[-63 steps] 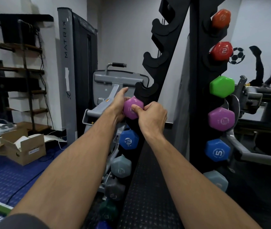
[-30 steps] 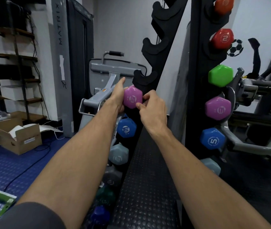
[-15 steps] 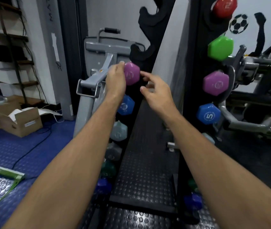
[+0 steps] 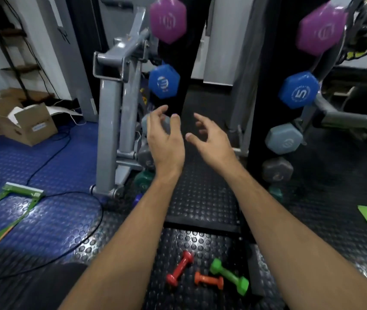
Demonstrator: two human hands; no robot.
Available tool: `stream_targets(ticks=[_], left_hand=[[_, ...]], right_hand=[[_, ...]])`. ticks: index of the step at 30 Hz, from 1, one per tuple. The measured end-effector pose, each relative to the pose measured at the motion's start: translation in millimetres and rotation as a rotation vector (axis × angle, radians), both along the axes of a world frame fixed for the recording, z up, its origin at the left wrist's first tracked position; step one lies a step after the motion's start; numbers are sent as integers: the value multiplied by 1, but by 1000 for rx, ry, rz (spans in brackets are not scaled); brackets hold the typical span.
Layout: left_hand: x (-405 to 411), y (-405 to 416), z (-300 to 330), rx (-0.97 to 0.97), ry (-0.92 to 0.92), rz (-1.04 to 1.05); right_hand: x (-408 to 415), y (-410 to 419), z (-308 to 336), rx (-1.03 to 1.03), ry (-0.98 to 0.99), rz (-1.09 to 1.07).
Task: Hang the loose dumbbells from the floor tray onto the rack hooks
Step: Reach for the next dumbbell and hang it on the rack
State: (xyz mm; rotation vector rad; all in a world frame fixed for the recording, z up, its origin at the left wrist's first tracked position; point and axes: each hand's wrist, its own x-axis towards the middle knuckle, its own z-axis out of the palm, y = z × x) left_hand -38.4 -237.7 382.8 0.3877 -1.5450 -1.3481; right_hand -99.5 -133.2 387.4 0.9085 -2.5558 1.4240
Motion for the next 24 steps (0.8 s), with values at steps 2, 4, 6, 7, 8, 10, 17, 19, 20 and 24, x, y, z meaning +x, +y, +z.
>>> stream_targets(ticks=[2, 4, 6, 7, 8, 10, 17, 19, 20, 24], left_hand=[[6, 2, -38, -23, -90, -24], [12, 5, -78, -81, -143, -9], [17, 8, -119, -93, -261, -13], [19, 10, -142, -76, -351, -40], [20, 11, -166, -43, -453, -73], [24, 13, -212, 43, -651, -132], [58, 26, -329, 127, -1175, -334], [63, 28, -349, 121, -1260, -415], [64, 28, -357, 123, -1281, -448], [62, 34, -385, 204, -1345, -543]], right_hand=[[2, 11, -43, 75, -101, -14], [2, 21, -84, 135, -196, -24], [2, 31, -125, 216, -270, -37], [3, 35, -144, 254, -309, -39], [5, 39, -163, 288, -347, -42], [7, 48, -200, 354, -422, -45], [10, 84, -318, 635, -598, -82], [9, 92, -354, 737, -638, -94], [9, 96, -372, 787, -629, -96], [13, 101, -420, 981, -559, -1]])
